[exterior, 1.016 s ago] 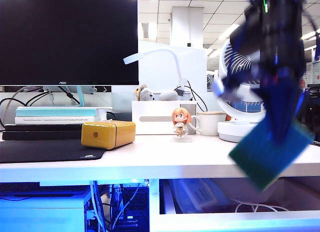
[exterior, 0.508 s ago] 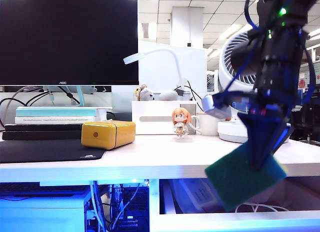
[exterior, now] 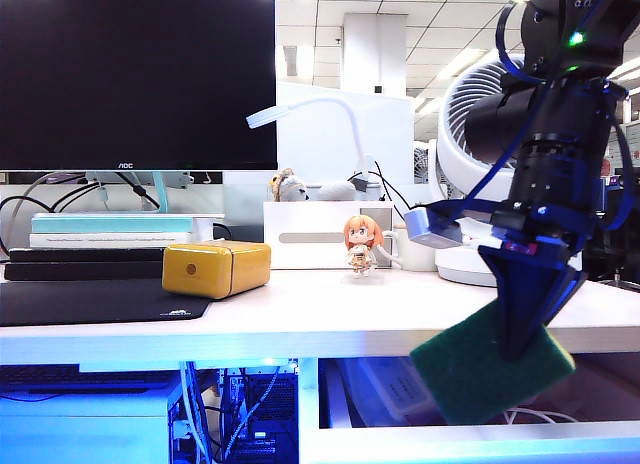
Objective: Open the drawer, place the cleaning sponge inside, then close the drawer.
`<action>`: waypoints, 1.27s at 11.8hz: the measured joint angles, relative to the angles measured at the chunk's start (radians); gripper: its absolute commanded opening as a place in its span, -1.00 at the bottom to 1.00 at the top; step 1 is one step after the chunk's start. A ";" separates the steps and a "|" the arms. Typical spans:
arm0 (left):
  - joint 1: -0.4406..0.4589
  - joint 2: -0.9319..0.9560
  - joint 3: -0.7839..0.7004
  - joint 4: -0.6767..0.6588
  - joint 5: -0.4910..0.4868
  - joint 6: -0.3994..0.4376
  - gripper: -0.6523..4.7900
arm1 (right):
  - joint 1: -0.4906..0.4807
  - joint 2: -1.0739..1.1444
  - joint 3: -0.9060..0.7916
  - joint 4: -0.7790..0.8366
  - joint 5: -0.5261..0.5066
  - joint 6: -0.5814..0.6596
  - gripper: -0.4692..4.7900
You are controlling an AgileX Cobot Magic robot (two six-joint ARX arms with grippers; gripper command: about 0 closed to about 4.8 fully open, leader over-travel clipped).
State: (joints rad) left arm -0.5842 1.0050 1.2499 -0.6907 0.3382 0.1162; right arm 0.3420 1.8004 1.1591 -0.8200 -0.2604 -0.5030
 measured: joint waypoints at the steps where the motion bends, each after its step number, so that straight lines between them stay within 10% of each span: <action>1: 0.000 0.000 0.000 0.000 0.000 0.000 -0.78 | 0.000 0.005 -0.001 0.018 0.010 0.000 -0.81; 4: 0.000 0.000 0.000 0.001 0.000 0.000 -0.78 | 0.000 0.079 -0.003 0.038 0.056 0.003 0.45; 6: 0.000 0.000 0.000 0.001 0.000 0.000 -0.78 | 0.000 0.079 -0.003 0.037 0.077 0.013 0.51; 7: 0.000 0.000 0.000 0.001 0.000 0.000 -0.78 | 0.000 0.078 -0.003 0.026 0.082 0.013 1.00; 10: 0.000 0.000 0.000 0.001 0.000 0.000 -0.78 | 0.000 0.061 -0.001 0.008 0.084 0.020 1.00; 13: 0.000 0.000 0.000 0.002 0.000 0.000 -0.78 | 0.000 0.048 0.002 0.002 0.084 0.024 -0.80; 15: 0.000 0.000 0.000 0.002 0.000 0.000 -0.78 | 0.000 0.042 0.002 -0.032 0.084 0.023 -0.84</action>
State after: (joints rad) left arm -0.5842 1.0050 1.2499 -0.6884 0.3386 0.1162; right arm 0.3420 1.8420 1.1610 -0.8520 -0.1764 -0.4797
